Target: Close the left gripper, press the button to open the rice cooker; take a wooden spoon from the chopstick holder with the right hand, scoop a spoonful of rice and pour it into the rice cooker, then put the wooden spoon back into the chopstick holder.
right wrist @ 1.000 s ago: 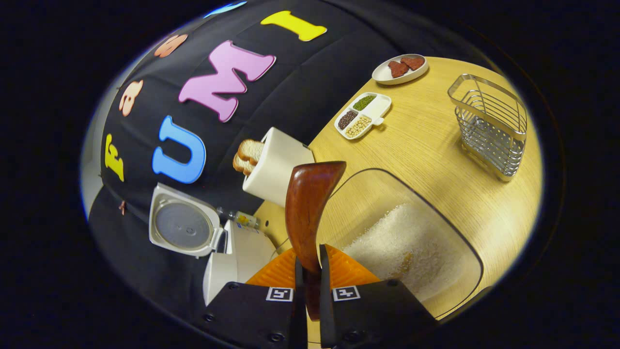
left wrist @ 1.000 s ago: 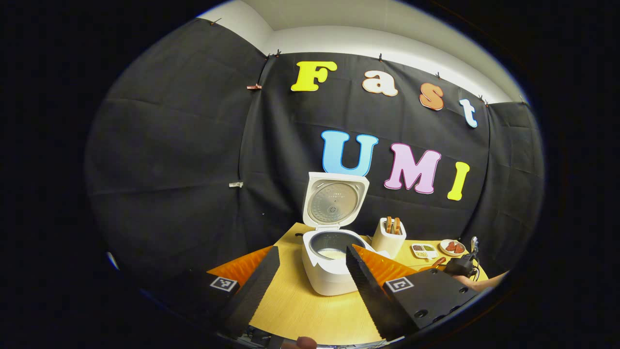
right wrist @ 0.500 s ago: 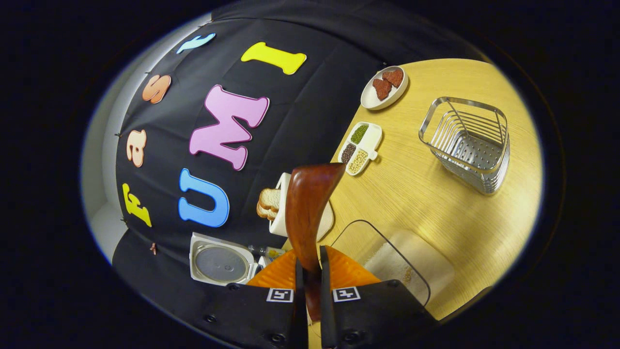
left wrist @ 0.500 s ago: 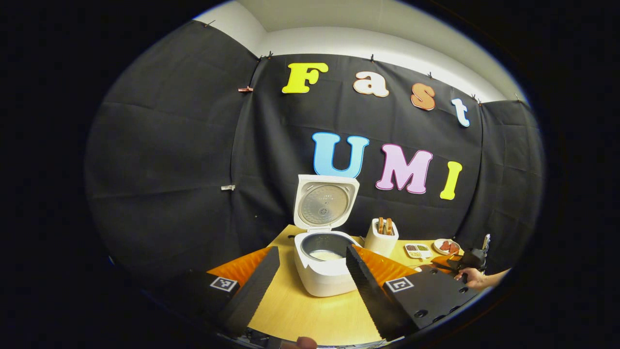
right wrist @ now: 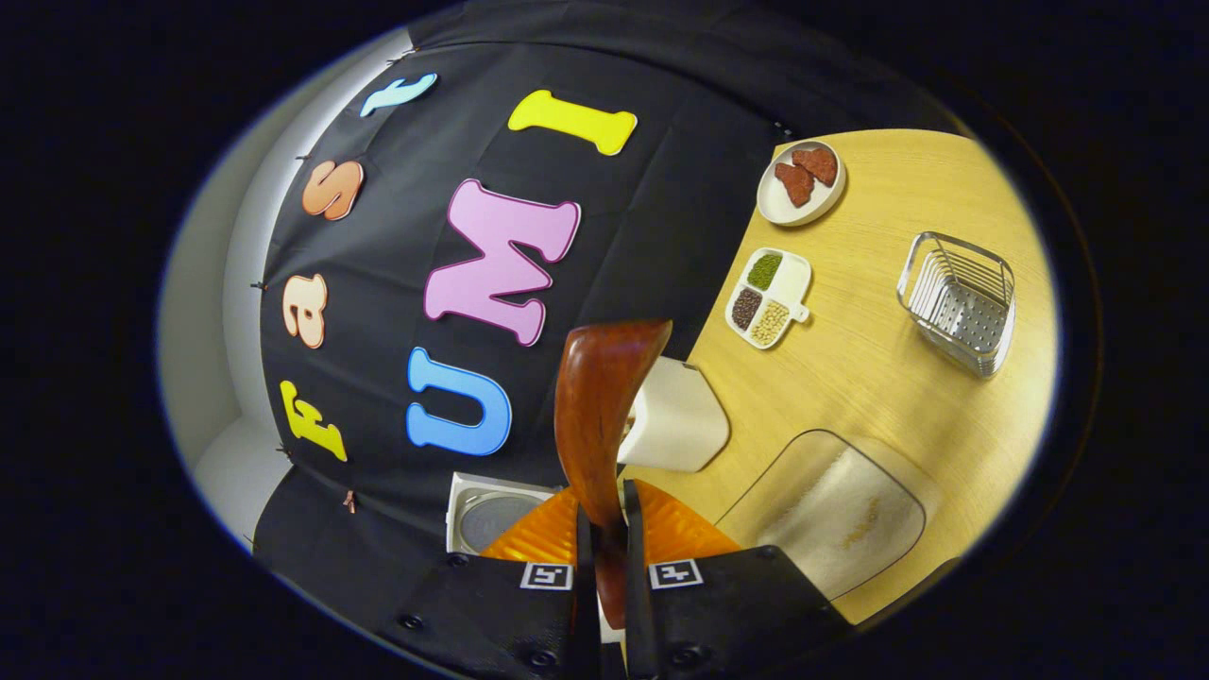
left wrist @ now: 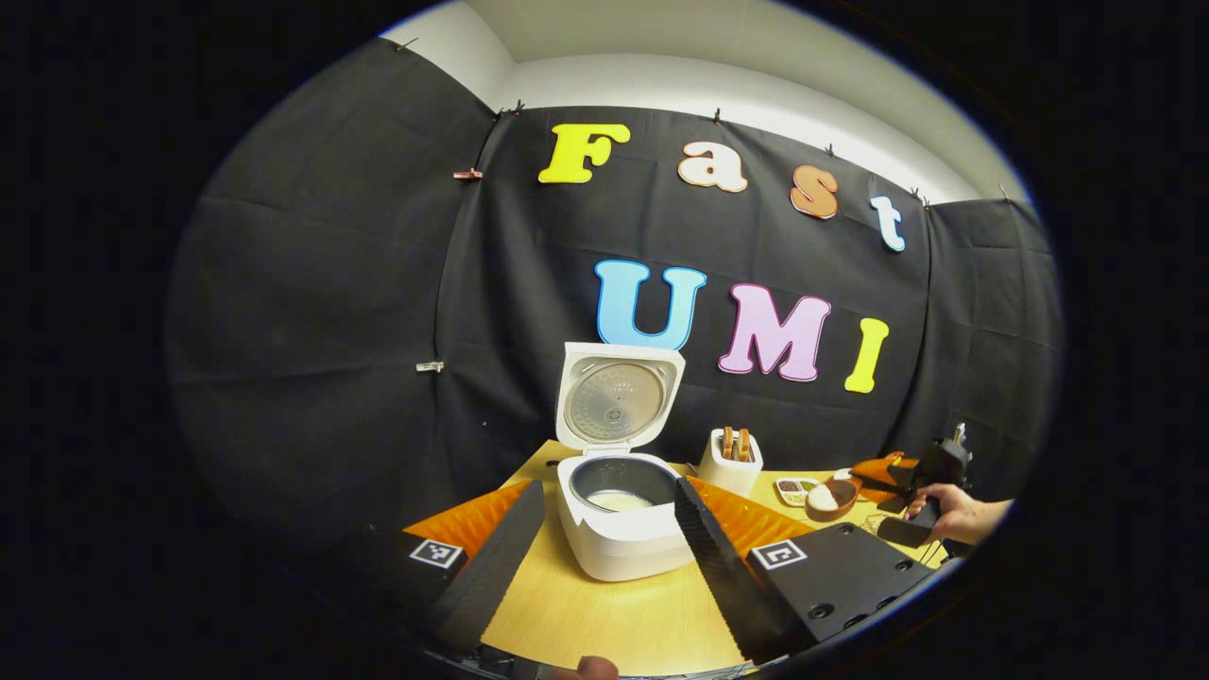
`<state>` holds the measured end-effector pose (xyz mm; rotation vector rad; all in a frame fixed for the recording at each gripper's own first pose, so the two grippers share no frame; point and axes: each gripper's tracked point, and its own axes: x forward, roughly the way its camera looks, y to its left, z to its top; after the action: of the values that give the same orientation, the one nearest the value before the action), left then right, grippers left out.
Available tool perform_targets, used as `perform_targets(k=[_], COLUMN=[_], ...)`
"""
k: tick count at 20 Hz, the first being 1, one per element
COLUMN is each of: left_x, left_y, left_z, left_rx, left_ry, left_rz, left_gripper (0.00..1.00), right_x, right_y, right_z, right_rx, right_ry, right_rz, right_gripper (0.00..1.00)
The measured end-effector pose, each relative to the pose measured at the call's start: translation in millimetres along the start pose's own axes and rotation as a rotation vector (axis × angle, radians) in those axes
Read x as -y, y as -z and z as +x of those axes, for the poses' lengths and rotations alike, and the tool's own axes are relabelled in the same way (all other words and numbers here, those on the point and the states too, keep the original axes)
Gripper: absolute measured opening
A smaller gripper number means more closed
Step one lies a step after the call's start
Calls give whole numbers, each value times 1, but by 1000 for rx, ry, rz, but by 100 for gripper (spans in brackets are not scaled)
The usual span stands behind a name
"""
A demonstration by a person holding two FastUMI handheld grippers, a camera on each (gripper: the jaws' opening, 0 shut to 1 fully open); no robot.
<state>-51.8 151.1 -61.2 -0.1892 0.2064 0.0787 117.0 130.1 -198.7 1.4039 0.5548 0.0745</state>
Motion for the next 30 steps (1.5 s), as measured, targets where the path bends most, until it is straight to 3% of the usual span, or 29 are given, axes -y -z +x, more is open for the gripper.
perform_targets(k=[7, 8, 9, 13, 17, 20, 25, 30], left_x=[-13, -16, -20, -45, -62, -71, -80, -90], left_y=[9, 10, 10, 14, 13, 16, 29, 36], left_z=[2, 2, 2, 3, 1, -1, -6, -10], left_rx=[-9, -8, -8, -8, 1, -6, -30, -53], left_ry=[-15, -22, -28, -72, -105, -119, -142, -163], left_rz=[-22, -27, -28, -27, -23, -39, -46, -46], left_gripper=[95, 95, 95, 95, 95, 95, 95, 95], right_x=[-121, -135, -145, -177, -174, -157, -130, -137], right_y=[57, 69, 81, 134, 167, 178, 183, 206], right_z=[42, 50, 61, 97, 135, 158, 187, 202], right_rx=[-67, -76, -83, -102, -79, -51, -21, -54], right_ry=[-125, -131, -133, -135, -103, -67, -37, -53], right_rz=[93, 85, 71, 40, -18, -135, -485, -751], right_gripper=[14, 10, 14, 14, 15, 14, 14, 14])
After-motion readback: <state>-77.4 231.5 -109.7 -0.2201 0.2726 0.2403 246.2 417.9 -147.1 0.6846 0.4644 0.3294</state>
